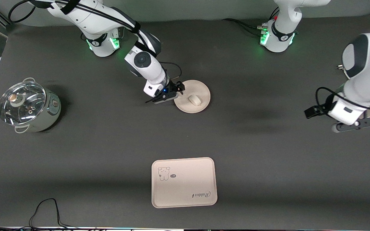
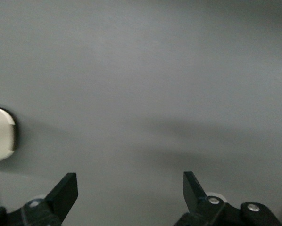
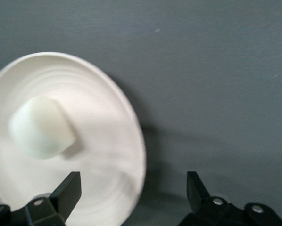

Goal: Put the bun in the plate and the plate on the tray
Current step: 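Grasp the plate rim with the right gripper while the left gripper withdraws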

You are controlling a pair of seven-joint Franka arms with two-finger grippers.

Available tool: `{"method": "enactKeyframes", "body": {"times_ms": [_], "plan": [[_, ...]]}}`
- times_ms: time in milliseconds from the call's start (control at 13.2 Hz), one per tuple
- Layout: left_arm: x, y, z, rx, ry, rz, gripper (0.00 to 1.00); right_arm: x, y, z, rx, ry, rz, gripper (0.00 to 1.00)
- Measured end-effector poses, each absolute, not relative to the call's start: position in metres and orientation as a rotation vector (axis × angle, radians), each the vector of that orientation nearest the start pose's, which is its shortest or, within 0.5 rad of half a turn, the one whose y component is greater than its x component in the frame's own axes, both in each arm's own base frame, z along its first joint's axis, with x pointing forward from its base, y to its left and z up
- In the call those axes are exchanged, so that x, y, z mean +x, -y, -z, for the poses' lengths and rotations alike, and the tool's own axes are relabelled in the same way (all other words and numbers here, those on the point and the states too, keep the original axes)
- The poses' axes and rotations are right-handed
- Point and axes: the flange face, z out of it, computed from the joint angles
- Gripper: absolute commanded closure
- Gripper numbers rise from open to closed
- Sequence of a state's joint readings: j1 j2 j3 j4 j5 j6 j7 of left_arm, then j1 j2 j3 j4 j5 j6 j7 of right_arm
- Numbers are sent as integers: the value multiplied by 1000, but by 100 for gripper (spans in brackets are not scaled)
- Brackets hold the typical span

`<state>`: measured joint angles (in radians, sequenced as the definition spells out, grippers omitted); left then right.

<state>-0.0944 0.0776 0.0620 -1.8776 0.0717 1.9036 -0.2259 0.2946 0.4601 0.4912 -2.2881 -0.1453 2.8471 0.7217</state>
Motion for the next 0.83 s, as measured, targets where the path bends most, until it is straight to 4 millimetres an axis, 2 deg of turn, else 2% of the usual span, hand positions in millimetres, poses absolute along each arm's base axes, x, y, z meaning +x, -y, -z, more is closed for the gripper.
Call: {"method": "enactKeyframes", "body": {"times_ms": [152,227,379,455,606,682,833], "plan": [[576,0,-473,-3046,245,-74,0,373,-396,-184,-2920,212,22,5],[576,0,-479,-3045,240,-80,0,372,-399,-184,-2919,208,21,10],[575,8,-492,-3043,222,-107,0,366,-407,-184,-2916,214,17,29],[574,12,-498,-3041,214,-120,0,364,-409,-183,-2917,217,14,43],[574,14,-510,-3041,210,-116,0,363,-409,-181,-2921,227,16,85],[574,14,-512,-3041,211,-114,0,366,-405,-180,-2927,231,22,100],[574,16,-513,-3041,205,-111,0,370,-401,-177,-2935,226,26,100]]}}
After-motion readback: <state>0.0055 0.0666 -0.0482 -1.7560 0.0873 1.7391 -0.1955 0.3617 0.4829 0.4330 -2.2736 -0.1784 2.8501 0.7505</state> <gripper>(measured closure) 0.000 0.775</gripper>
